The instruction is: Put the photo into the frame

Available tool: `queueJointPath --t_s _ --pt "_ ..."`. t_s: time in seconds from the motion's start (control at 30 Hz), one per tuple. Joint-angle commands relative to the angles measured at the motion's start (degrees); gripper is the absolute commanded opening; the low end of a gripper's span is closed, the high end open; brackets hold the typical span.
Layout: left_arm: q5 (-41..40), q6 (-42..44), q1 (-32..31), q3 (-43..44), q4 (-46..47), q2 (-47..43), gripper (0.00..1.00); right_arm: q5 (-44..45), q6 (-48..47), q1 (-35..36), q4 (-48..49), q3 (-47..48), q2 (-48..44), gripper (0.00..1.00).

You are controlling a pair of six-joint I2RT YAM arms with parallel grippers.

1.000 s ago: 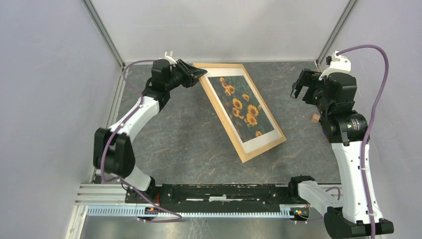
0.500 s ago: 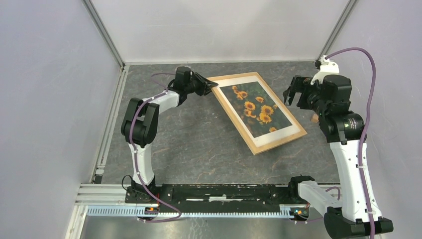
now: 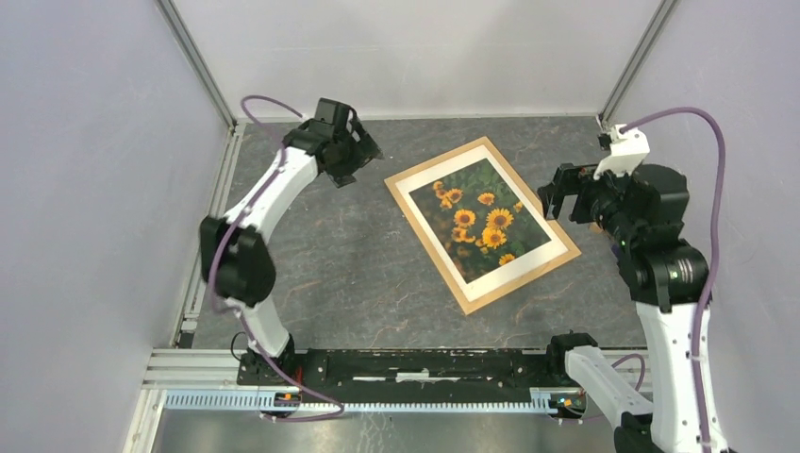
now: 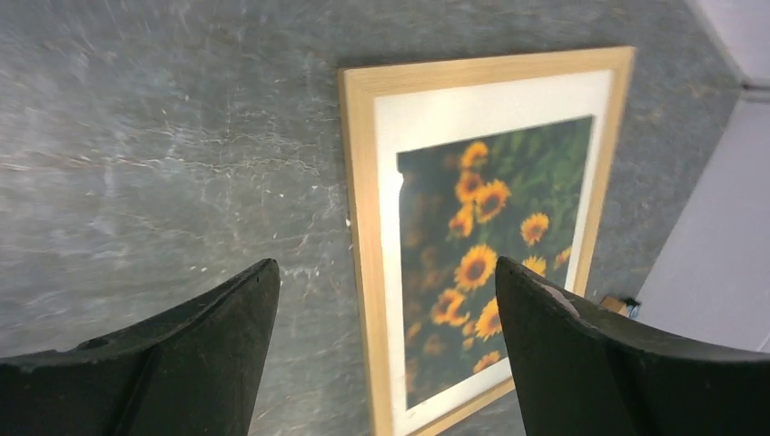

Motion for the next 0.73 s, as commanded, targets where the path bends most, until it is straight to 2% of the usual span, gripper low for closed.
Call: queueJointPath --t_s 0.0,0.1,0.2,0.27,0.37,0.47,0.7 --pt "-9.5 14.5 -5.8 1.8 -5.5 -16.0 0.92 -2.7 -1.4 0.3 6.8 0.8 -5.3 0.98" --pt "-9.4 23.7 -14.2 1.6 -2.8 -24.7 0.92 -1.2 -0.5 0.3 8.9 2.1 -8.0 0.98" --pt "-9.7 29.9 -22.6 -1.4 4.6 -33.9 0.93 -0.8 -0.1 0.3 9.7 3.1 -9.9 0.98" --pt "-7.7 33.6 -25.9 -4.8 9.6 -40.9 0.93 0.4 -0.2 0.3 10.2 2.1 -11.4 0.98" --pt "-5.5 35.6 -26.7 -10.5 16.1 -49.8 0.94 3.0 0.3 0.3 11.4 0.2 -13.0 0.98" --pt "-5.7 38.1 -26.7 -12.9 17.3 -55.4 0.95 3.5 0.9 0.3 12.9 -0.8 -14.1 0.98" --pt "-7.6 42.0 -26.7 -12.6 13.9 -59.2 0.97 6.9 1.4 0.3 15.4 -3.0 -16.0 0.98"
